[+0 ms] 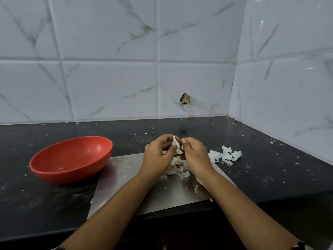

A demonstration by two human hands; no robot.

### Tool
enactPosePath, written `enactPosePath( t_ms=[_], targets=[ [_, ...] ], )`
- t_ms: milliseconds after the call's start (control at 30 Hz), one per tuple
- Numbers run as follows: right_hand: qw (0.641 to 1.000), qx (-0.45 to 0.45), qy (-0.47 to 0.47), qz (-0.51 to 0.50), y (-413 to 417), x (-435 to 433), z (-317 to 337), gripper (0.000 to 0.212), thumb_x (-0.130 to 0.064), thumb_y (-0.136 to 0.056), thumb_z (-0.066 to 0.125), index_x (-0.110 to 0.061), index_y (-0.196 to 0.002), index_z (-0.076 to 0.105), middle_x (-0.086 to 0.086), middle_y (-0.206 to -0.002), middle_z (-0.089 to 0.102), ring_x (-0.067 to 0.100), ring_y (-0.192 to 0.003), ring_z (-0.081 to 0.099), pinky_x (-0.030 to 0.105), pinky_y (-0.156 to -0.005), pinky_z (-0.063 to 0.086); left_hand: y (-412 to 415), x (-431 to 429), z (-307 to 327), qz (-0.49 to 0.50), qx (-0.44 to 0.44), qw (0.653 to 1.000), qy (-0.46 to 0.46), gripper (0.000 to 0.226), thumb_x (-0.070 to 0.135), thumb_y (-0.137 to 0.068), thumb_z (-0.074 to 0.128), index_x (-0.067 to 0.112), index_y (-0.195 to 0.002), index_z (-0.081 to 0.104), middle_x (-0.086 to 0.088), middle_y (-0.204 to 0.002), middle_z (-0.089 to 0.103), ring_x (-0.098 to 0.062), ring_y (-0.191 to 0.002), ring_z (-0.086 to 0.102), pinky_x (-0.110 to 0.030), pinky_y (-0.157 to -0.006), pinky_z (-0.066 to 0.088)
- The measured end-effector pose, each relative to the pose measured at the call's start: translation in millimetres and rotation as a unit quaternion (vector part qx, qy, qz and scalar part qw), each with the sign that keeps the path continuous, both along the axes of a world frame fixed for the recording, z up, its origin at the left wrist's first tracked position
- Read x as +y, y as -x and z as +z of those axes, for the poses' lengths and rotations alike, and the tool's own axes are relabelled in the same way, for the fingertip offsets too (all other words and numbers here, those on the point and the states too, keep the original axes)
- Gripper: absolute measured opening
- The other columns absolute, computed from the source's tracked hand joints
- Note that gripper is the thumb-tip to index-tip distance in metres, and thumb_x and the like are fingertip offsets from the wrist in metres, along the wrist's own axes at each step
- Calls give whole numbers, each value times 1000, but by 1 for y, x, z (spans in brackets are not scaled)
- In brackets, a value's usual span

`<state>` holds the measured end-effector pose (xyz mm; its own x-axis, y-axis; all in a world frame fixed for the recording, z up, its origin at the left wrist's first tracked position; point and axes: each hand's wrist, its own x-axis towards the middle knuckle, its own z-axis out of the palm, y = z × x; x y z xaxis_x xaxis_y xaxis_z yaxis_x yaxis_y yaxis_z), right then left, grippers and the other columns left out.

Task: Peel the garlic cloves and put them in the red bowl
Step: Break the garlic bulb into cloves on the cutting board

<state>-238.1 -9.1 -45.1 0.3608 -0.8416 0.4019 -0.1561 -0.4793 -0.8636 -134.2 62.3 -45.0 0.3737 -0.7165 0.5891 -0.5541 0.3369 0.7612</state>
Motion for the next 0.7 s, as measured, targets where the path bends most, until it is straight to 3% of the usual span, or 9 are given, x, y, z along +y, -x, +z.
enactPosePath(
  t_ms=[100,200,267,367,467,567,700],
  targets=[
    [997,68,33,3,3,-2,-3,27,-19,-102,44,-8,-100,68,10,-88,69,24,-82,64,30,-67,49,-3,-2,-2,17,-10,1000,-16,18,6,-88,64,12,-105,70,5,-95,73,-5,-93,68,-34,-88,56],
    [993,106,25,34,4,-1,-5,23,-21,-100,49,-11,-100,70,11,-86,71,26,-82,67,24,-59,48,-6,-1,-3,39,-19,999,-16,20,5,-85,68,15,-102,72,10,-92,72,1,-86,65,-22,-82,55],
    [994,94,23,46,5,1,-3,24,-20,-100,48,-13,-101,71,10,-89,72,24,-86,67,28,-68,52,-7,-1,-2,50,-24,998,-21,21,8,-83,72,17,-102,73,12,-90,71,6,-81,63,-14,-76,52],
    [997,30,19,74,8,4,1,28,-22,-101,46,-14,-100,72,2,-91,73,13,-88,67,14,-69,50,-6,-1,-1,55,-4,998,-19,22,13,-80,76,20,-100,72,13,-90,70,9,-77,61,-12,-73,51],
    [994,19,35,105,7,7,1,26,-30,-100,49,-17,-99,73,-5,-90,73,1,-87,67,16,-75,52,-5,1,1,35,49,998,-6,20,12,-80,76,24,-96,71,12,-90,72,5,-80,65,-11,-72,52],
    [994,25,80,72,5,6,2,26,-27,-100,51,-15,-97,73,0,-88,73,6,-85,67,13,-73,48,-4,2,3,19,50,998,-13,18,10,-79,76,24,-90,73,9,-84,74,-3,-78,68,-15,-71,53],
    [993,37,105,50,4,7,0,29,-22,-102,45,-9,-95,71,8,-84,70,17,-81,66,21,-69,49,-4,3,4,-16,75,997,-17,20,3,-79,75,19,-92,75,5,-83,75,-6,-78,70,-18,-72,54]
  ],
)
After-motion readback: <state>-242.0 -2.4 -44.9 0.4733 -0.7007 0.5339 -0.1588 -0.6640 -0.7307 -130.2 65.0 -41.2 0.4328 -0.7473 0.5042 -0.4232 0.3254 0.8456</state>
